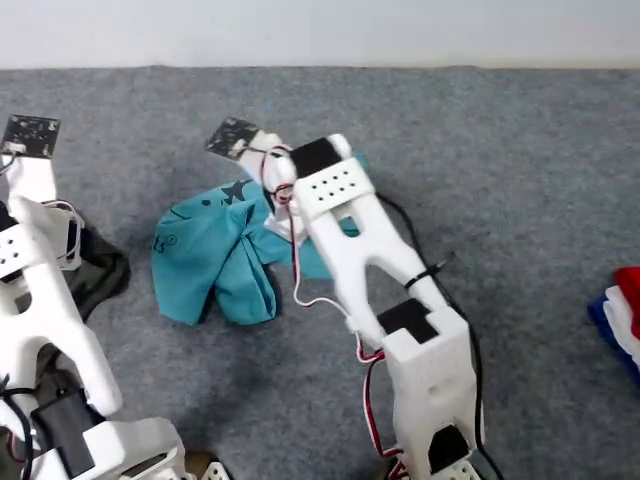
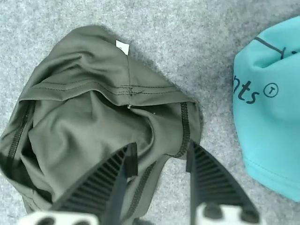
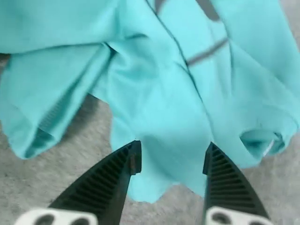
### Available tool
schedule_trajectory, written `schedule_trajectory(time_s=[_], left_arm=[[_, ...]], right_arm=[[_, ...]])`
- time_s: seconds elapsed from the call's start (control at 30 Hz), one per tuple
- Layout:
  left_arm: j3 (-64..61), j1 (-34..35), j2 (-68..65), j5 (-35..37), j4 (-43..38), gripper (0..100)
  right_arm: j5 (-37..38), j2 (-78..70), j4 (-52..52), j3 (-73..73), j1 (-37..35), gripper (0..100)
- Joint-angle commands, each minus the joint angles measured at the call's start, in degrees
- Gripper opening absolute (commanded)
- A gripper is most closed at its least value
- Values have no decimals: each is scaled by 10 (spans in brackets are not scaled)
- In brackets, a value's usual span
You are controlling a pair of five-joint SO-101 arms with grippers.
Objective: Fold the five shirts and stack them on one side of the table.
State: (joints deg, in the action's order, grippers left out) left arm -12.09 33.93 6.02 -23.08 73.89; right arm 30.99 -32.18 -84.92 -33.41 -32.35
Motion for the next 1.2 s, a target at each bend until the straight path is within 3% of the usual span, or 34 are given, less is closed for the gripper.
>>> schedule_trajectory(time_s=[0.0,0.2,0.43,0.63,0.93,1.17], left_arm=[[18,-4,4,-1,-11,180],[18,-23,4,-1,-12,180],[18,-25,4,-1,-19,180],[18,-26,4,-1,-19,180],[20,-69,9,0,-12,180],[44,-142,9,0,74,180]], right_arm=[[21,-10,-7,-48,-20,229],[24,-68,14,-51,-26,229],[24,-145,29,-147,15,217],[24,-176,-3,-291,36,2],[46,-175,-125,-443,36,11],[62,-174,-175,-512,54,11]])
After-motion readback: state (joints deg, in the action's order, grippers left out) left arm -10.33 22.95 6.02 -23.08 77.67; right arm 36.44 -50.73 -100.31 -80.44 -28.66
